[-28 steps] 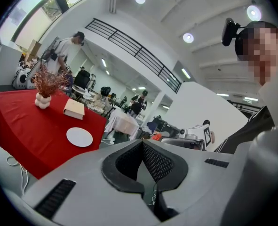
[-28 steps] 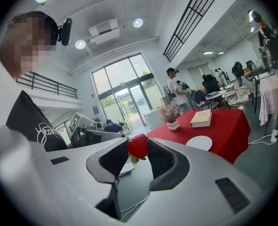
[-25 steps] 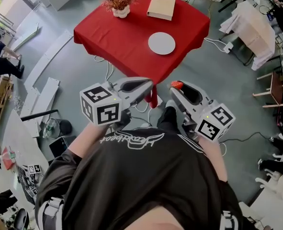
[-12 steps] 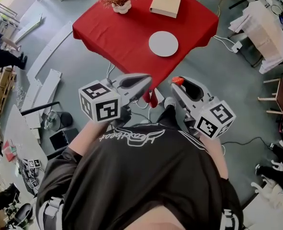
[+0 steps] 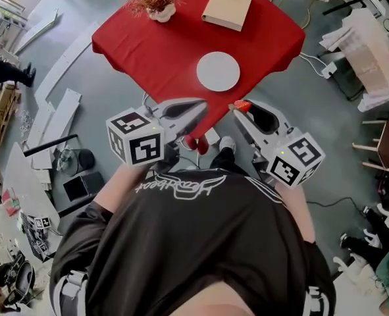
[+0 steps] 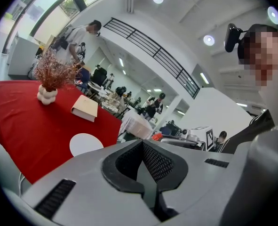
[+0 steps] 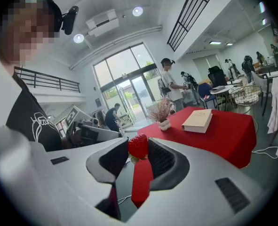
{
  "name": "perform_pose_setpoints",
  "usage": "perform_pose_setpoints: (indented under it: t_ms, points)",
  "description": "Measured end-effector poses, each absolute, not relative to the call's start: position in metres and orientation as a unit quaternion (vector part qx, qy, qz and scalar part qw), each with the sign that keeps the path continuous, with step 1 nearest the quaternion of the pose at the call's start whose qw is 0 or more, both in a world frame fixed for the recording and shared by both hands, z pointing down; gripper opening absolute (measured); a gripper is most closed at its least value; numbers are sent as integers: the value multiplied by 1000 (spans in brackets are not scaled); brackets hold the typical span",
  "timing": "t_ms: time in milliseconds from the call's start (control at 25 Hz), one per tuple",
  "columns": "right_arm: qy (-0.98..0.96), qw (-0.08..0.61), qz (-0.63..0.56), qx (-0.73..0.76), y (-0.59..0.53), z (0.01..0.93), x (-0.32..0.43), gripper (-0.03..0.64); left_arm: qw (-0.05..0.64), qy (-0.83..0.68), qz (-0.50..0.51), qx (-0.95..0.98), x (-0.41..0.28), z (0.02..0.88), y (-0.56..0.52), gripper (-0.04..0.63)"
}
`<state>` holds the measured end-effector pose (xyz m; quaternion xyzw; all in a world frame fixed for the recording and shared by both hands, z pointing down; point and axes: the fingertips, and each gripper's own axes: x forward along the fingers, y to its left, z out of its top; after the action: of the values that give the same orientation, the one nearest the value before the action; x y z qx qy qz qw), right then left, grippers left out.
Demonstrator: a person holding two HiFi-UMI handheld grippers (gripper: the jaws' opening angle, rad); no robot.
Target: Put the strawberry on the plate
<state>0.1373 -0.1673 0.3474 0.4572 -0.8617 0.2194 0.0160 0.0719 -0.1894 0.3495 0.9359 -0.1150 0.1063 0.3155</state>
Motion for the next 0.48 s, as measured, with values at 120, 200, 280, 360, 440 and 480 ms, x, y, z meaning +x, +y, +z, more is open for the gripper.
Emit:
perform_pose_setpoints:
  t_ms: [120, 200, 280, 360, 440, 480]
  points:
    - [-863, 21, 223, 453, -181, 351, 149, 123, 323, -117, 105, 933, 85, 354, -202, 8]
    - [-864, 24, 227, 450, -190, 354, 155, 123, 327, -118, 108, 931, 92, 359, -210, 8]
    - [-864, 28, 231, 446, -199, 359, 160, 123, 331, -119, 111, 930, 98, 365, -217, 8]
    - [-865, 28, 239, 440, -206, 364, 163, 123, 332, -118, 115, 929, 104, 371, -221, 8]
    - [-866, 25, 247, 435, -213, 367, 165, 123, 335, -118, 118, 927, 107, 377, -224, 8]
    - [-866, 26, 249, 433, -217, 369, 166, 123, 339, -120, 118, 926, 108, 381, -227, 8]
